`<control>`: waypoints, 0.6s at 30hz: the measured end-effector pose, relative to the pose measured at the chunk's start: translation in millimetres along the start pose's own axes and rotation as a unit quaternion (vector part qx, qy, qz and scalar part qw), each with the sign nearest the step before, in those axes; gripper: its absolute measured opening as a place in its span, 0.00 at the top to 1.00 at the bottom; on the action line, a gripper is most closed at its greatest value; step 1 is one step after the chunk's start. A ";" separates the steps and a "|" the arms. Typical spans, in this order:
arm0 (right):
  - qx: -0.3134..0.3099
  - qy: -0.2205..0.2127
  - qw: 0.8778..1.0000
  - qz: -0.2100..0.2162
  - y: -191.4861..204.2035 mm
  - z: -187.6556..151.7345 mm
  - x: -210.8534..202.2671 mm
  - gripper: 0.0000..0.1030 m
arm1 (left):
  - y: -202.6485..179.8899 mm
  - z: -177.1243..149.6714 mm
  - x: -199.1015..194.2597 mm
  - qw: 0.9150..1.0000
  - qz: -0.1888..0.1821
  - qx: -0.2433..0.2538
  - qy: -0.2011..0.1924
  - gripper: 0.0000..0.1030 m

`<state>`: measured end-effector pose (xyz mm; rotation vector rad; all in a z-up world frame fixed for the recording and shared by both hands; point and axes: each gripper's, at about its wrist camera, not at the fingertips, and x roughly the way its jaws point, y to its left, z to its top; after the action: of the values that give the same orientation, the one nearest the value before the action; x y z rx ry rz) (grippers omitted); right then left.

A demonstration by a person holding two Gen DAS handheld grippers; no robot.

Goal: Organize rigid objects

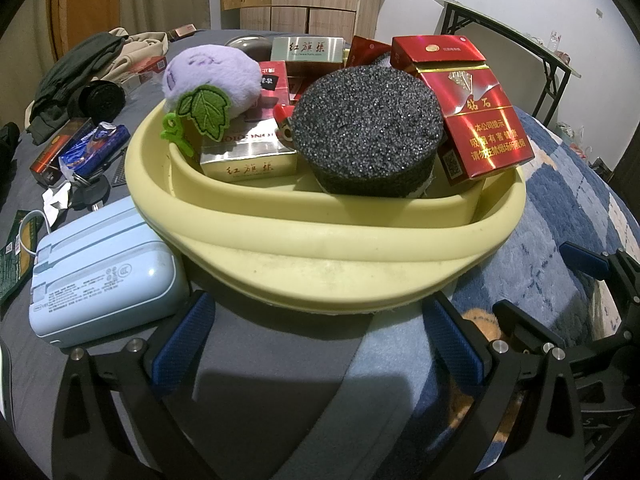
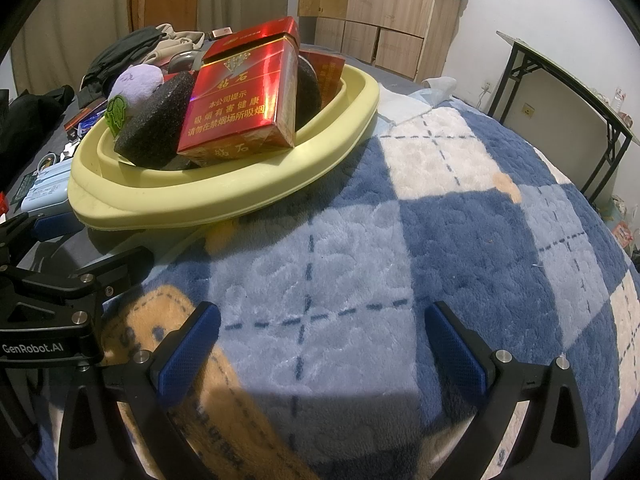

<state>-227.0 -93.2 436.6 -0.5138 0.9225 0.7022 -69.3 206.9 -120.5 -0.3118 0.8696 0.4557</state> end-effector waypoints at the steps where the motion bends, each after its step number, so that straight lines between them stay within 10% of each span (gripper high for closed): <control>1: 0.000 0.000 1.000 0.000 0.0 0.0 0.0 0.00 | 0.3 -0.8 -1.0 1.000 0.000 0.000 0.000 0.00; 18: 0.000 0.000 1.000 0.000 0.1 0.2 -0.5 0.00 | 0.3 -0.8 -0.9 1.000 0.000 0.000 0.000 0.00</control>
<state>-227.2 -93.2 437.2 -0.5139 0.9224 0.7020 -70.5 206.6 -120.3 -0.3119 0.8692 0.4559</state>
